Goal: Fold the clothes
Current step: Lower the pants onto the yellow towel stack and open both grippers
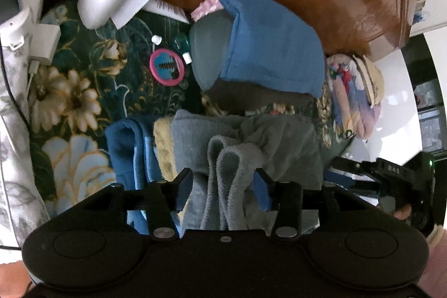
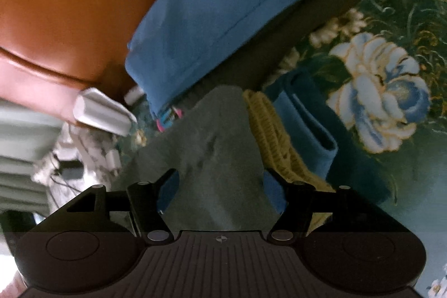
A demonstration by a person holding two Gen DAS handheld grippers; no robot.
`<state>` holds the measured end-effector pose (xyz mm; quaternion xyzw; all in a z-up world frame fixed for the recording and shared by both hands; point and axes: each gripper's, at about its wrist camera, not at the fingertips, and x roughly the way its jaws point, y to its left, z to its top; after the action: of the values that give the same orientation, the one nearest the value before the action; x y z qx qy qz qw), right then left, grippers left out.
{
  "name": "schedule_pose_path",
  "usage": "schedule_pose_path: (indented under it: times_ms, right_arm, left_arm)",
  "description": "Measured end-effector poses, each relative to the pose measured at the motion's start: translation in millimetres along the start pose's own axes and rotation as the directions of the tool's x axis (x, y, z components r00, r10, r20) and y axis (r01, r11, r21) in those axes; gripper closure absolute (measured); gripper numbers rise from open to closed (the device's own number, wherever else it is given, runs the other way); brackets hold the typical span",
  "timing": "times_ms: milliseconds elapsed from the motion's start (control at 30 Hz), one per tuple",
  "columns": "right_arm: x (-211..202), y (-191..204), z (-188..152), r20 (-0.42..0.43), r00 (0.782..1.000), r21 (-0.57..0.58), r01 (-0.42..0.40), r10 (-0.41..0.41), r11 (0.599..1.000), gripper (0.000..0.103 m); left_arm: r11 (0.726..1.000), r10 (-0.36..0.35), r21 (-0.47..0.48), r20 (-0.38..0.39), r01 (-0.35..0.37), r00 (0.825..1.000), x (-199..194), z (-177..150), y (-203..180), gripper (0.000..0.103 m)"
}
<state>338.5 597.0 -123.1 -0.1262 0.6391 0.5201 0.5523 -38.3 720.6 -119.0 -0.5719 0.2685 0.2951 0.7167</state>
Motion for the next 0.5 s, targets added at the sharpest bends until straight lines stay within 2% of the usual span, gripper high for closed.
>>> schedule_pose_path:
  times_ms: [233,267,300,500]
  right_arm:
    - [-42,8,-23,0.084,0.996,-0.022,-0.031,0.033,0.999,0.036]
    - [-48,10,-29,0.095,0.995,-0.025,-0.041,0.043,0.999,0.025]
    - [-53,11,-34,0.106,0.993,-0.028,-0.051,0.054,0.998,0.020]
    - [-86,23,-72,0.163,0.982,-0.053,-0.087,0.095,0.995,0.013]
  left_arm:
    - [1.000,-0.021,0.024,0.027,0.020,0.999,-21,-15,-20,0.051]
    - [0.999,-0.026,0.030,0.030,0.025,0.999,-24,-18,-24,0.050]
    - [0.999,-0.030,0.037,0.034,0.029,0.999,-27,-22,-28,0.047]
    - [0.995,-0.060,0.087,0.042,0.057,0.997,-44,-48,-54,0.035]
